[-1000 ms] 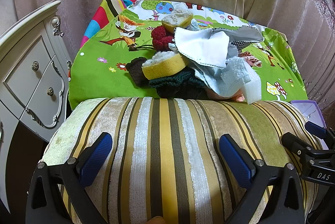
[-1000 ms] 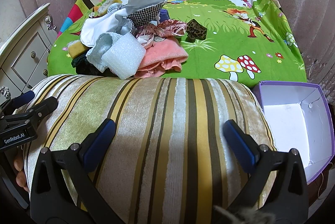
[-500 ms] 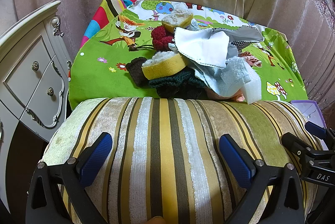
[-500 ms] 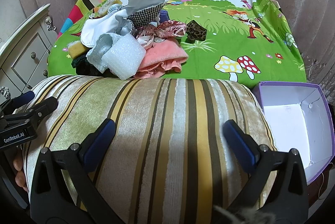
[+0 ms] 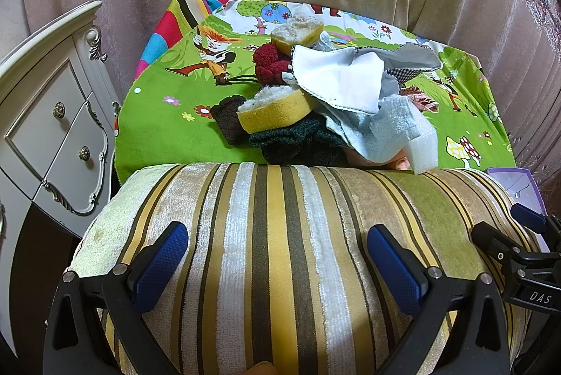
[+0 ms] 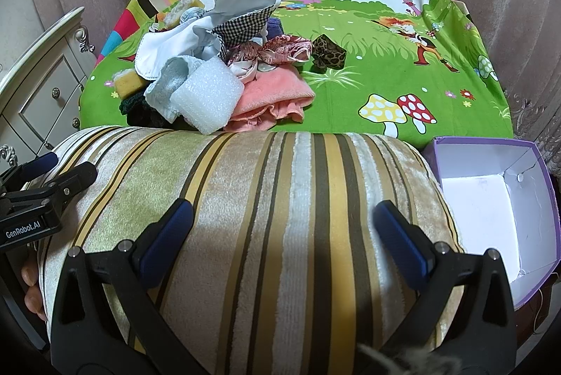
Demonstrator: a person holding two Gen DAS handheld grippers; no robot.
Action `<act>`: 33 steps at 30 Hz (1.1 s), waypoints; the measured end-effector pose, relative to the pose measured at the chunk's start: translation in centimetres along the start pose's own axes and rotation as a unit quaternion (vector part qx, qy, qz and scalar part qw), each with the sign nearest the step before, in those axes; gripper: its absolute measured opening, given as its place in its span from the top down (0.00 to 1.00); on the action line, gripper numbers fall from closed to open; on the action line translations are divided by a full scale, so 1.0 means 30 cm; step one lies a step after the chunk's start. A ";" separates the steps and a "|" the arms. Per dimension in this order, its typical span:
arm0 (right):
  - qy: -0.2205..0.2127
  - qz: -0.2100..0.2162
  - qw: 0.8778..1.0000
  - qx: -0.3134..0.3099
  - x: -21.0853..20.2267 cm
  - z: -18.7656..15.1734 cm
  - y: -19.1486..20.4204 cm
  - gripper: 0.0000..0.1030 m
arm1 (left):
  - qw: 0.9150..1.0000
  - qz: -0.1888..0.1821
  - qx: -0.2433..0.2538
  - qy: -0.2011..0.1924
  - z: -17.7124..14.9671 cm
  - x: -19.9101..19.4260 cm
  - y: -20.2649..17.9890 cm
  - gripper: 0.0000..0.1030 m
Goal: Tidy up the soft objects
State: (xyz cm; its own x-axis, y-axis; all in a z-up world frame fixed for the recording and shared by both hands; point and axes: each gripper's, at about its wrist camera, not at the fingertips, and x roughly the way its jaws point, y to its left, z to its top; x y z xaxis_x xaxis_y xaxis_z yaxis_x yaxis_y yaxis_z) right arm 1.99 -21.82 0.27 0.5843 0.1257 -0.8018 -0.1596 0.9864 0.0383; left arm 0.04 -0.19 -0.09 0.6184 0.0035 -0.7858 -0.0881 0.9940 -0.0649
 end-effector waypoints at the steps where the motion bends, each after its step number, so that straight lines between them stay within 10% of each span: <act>1: 0.000 0.000 1.000 0.000 0.000 0.000 0.000 0.00 | 1.000 0.000 0.000 0.000 0.000 0.000 0.000 0.00; 33: -0.002 -0.026 0.999 -0.020 0.014 0.005 0.031 0.00 | 1.000 -0.014 -0.013 0.018 0.016 0.010 0.016 0.00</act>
State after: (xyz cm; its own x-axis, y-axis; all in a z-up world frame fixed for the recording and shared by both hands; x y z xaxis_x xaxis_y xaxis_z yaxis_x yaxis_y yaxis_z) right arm 2.20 -20.85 0.06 0.5960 0.0758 -0.7994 -0.1615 0.9865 -0.0268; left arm 0.56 0.32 -0.05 0.5927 -0.0289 -0.8049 -0.0922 0.9903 -0.1034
